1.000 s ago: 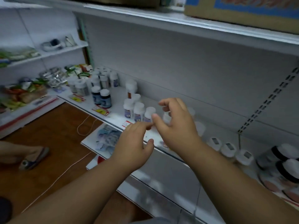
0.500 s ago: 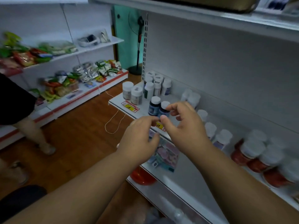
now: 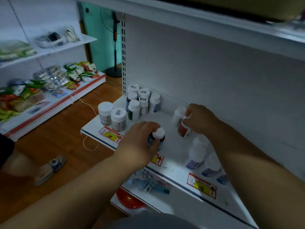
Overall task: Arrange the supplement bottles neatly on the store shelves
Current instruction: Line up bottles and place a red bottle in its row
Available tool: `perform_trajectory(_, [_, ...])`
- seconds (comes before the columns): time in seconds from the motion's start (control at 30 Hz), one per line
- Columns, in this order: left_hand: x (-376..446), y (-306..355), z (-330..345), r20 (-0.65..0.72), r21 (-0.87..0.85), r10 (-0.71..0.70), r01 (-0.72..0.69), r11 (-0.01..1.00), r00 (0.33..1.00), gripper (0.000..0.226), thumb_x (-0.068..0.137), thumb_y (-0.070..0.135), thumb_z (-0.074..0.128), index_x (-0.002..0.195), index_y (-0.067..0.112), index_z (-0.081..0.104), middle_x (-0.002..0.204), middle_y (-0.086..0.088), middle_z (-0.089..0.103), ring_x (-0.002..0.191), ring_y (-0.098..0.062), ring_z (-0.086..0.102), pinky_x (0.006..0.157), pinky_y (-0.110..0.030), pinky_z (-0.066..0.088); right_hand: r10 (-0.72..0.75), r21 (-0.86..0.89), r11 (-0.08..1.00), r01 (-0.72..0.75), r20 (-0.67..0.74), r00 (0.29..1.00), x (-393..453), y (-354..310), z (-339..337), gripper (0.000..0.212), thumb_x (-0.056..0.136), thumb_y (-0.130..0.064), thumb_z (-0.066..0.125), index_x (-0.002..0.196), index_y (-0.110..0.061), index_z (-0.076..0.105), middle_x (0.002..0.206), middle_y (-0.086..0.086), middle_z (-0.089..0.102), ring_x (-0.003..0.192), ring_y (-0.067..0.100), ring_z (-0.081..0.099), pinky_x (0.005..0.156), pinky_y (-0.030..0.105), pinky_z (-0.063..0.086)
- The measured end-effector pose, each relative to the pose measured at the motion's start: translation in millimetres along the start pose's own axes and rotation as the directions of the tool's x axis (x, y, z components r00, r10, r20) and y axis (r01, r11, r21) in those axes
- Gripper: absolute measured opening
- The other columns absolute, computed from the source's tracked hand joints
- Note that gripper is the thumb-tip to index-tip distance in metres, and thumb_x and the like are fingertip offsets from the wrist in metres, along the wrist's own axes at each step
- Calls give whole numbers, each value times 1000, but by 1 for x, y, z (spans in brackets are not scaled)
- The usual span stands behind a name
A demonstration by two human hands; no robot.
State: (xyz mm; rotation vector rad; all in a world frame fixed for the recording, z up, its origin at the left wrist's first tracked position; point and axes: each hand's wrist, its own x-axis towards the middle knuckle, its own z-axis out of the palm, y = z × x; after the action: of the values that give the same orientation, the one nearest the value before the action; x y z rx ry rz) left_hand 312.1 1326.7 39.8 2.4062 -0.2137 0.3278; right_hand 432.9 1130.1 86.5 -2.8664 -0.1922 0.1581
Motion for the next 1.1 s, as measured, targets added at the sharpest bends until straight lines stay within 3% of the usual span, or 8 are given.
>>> perform_trajectory(0.2, [31,-24,-13,103,-29,82,-79,996,991,39,89,26,60,127,26,53,119,7,54,112,-13,48,95,-30,42,40,-13,999,-41,-73,997,17,-2,19,25,82,-14,67,99,-11,49,100,13,56,86,26,55,63,29,36])
perform_trajectory(0.4, [60,-41,-34,20,-90,223,-220,971,975,46,87,32,60,130,20,50,125,1,53,114,-13,42,95,-24,30,149,405,914,18,-377,914,-21,-34,-3,27,93,-32,59,112,-18,47,99,-2,54,83,15,53,66,29,37])
perform_trajectory(0.53, [62,-40,-42,102,-297,218,-180,938,971,55,87,50,54,134,25,42,125,9,48,108,1,39,93,-21,33,404,827,559,56,-331,853,-59,-63,-5,9,96,-33,55,103,-28,54,104,-4,60,93,17,61,80,32,55])
perform_trajectory(0.7, [41,-22,-39,315,-526,240,-42,849,918,55,76,67,42,124,40,42,119,21,50,104,6,49,82,-12,42,625,987,42,157,-149,767,-97,-86,5,11,96,-23,53,93,-20,64,95,11,65,82,28,59,75,40,51])
perform_trajectory(0.8, [25,-11,-31,490,-584,247,104,805,836,37,90,50,47,124,37,49,113,20,58,99,5,54,66,-1,42,621,960,-222,173,2,783,-123,-92,5,28,91,-30,58,107,-7,60,86,17,64,66,29,63,62,38,55])
perform_trajectory(0.93, [5,0,-20,615,-615,302,204,761,728,36,88,64,43,103,37,61,93,17,66,93,-7,61,79,-23,51,604,984,-68,165,-91,792,-154,-81,9,49,73,-43,73,107,-12,53,90,15,61,69,25,65,62,39,56])
perform_trajectory(1.03, [-7,10,-5,734,-629,337,405,663,589,47,80,69,51,99,29,67,92,1,72,89,-18,65,91,-42,48,560,965,-146,219,-102,822,-175,-71,9,40,76,-27,74,104,-12,50,92,20,62,76,29,66,65,41,58])
perform_trajectory(1.1, [-16,21,1,764,-630,394,462,624,511,57,81,69,50,103,19,67,93,-6,72,85,-17,64,82,-33,49,513,937,-221,269,-123,850,-190,-63,8,39,79,-23,68,110,-10,48,90,20,66,83,33,65,71,44,58])
